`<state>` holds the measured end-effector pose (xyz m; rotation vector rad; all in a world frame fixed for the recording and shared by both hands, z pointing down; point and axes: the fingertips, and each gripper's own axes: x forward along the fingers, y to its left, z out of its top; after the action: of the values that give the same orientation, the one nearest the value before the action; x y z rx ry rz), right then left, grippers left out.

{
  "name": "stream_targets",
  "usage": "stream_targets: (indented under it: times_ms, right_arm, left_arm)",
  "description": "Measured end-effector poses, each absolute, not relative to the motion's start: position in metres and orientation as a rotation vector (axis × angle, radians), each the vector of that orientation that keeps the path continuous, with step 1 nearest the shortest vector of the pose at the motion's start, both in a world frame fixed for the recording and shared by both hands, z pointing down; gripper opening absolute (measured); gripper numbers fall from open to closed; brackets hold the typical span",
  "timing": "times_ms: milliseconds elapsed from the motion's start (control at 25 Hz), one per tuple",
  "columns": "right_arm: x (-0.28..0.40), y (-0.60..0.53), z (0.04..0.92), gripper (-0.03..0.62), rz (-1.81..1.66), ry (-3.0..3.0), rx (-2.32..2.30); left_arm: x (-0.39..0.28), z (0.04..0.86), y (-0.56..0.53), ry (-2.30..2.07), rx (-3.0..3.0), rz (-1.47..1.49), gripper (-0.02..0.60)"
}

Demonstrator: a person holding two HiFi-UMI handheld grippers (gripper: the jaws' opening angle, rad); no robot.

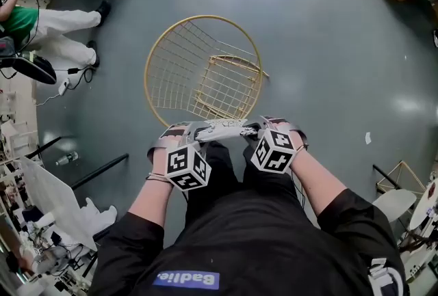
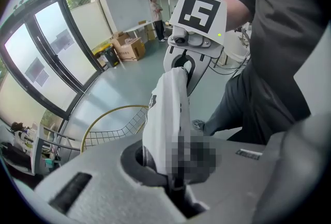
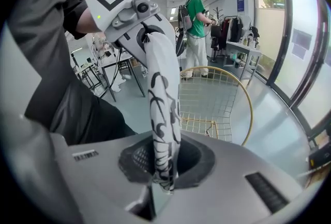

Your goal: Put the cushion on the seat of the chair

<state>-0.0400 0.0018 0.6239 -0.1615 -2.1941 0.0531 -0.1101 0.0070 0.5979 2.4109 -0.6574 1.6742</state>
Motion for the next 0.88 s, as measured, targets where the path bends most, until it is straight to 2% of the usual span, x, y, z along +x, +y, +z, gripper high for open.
stream_targets:
  times_ms: [400, 880]
  right_arm:
    - [-0.077, -0.043, 0.691, 0.043, 0.343, -2.225, -0.042]
    - [-0.107, -0.113, 0.759, 0.043, 0.341, -2.204, 0.092]
  left_arm:
    - [-0.145, 0.664, -0.03, -0.504, 2.398, 1.675, 0.028]
    - [-0.177, 0.731, -0.102, -0.519, 2.451, 1.716, 0.029]
